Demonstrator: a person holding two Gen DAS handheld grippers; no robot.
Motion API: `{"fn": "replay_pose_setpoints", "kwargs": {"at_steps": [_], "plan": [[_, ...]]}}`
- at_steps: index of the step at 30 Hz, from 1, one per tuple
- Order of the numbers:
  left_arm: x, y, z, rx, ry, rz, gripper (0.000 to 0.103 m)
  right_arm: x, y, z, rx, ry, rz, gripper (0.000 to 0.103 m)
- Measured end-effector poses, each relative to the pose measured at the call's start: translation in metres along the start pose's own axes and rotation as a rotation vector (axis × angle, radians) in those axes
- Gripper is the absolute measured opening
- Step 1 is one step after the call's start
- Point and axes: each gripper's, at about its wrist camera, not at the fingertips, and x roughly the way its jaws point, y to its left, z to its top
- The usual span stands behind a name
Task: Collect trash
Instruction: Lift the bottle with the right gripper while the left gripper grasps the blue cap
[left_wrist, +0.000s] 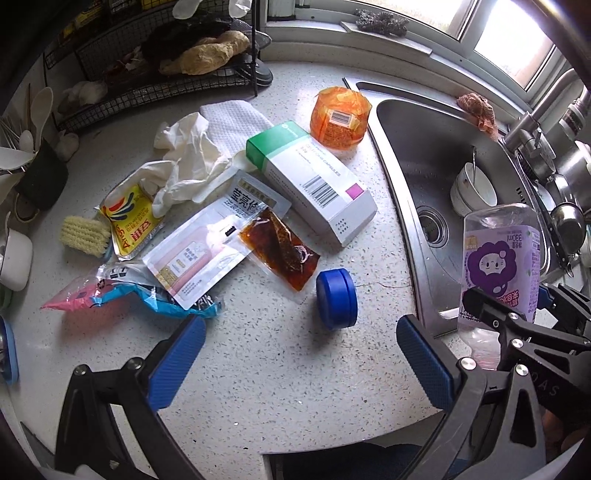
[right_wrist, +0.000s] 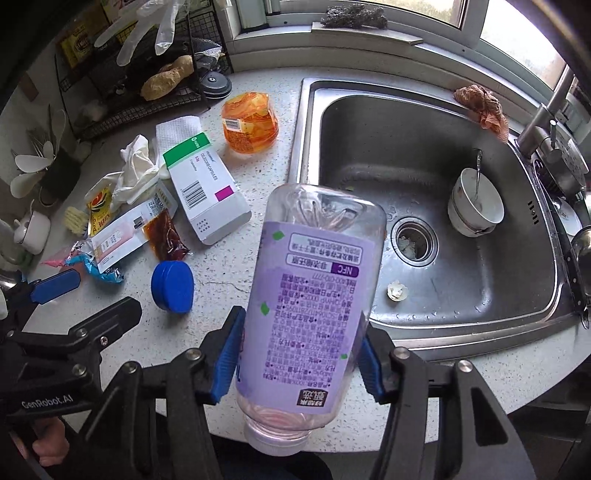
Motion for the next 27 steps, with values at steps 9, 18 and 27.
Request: {"fn": "replay_pose_setpoints", "kwargs": {"at_steps": [9,18,27], "plan": [[0.039,-0.020,0.019,0.091,0.057,0.020,0.083,0.013,-0.032,-0.003,0.067,0.025,-0.027,0.053],[0.057,-0.036,0.013,0.123,0.111,-0.026,0.018,0.014,-0.043,-0.005,0.095,0.037,-0.039,0.053],[0.023,-0.069,-0.001,0.109,0.033,-0.037,0.018,-0.014,-0.059,-0.026,0.092,-0.011,0.001,0.053]]}}
